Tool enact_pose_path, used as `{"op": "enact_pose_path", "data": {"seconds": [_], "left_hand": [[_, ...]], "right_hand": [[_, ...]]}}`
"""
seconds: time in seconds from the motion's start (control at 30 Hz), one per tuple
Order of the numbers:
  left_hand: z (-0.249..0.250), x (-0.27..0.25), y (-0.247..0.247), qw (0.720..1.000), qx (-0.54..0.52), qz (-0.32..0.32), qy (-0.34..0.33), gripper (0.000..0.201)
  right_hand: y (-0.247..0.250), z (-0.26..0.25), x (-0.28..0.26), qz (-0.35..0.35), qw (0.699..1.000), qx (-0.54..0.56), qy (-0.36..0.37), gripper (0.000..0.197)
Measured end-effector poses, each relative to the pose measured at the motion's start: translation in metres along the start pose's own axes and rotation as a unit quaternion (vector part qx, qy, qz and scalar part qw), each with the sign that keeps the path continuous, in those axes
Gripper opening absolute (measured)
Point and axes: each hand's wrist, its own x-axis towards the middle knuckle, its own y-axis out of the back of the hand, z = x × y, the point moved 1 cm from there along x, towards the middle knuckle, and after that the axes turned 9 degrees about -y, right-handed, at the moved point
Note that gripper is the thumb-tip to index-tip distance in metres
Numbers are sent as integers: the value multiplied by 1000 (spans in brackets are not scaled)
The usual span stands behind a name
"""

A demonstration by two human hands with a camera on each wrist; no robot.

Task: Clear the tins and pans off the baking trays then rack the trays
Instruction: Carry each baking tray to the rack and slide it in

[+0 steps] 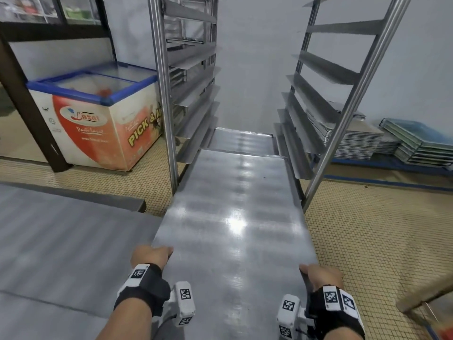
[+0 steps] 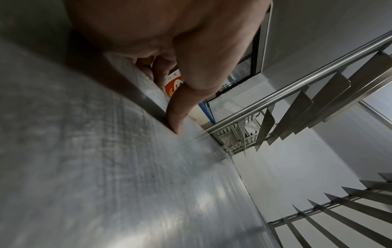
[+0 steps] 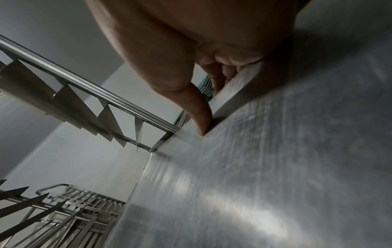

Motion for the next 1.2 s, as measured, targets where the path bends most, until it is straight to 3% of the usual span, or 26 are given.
{"op": "enact_pose_path", "data": {"seconds": [0.1,0.27,0.37,0.43,0.6,0.87,1.2], "left_hand": [[14,11,-5,1000,2,0,7,29],[13,44,-22,1000,0,14,8,37],[-7,85,-43,1000,6,18,8,69],[-7,98,-53,1000,18,18,7,75],[40,86,-61,1000,21,11,3,56],[85,118,-94,999,40,9,-7,63],[133,158,-116,996,83,-22,-19,62]], "right_hand": [[-17,-8,5,14,1000,20,-14,32],[-35,-18,19,22,999,32,-16,28],[-40,-27,31,26,999,37,-12,24],[-44,-35,39,28,999,32,-16,25],[-55,-66,62,29,999,35,-14,41],[-75,-125,97,23,1000,13,2,30],[-100,-184,123,37,999,0,-6,54]]}}
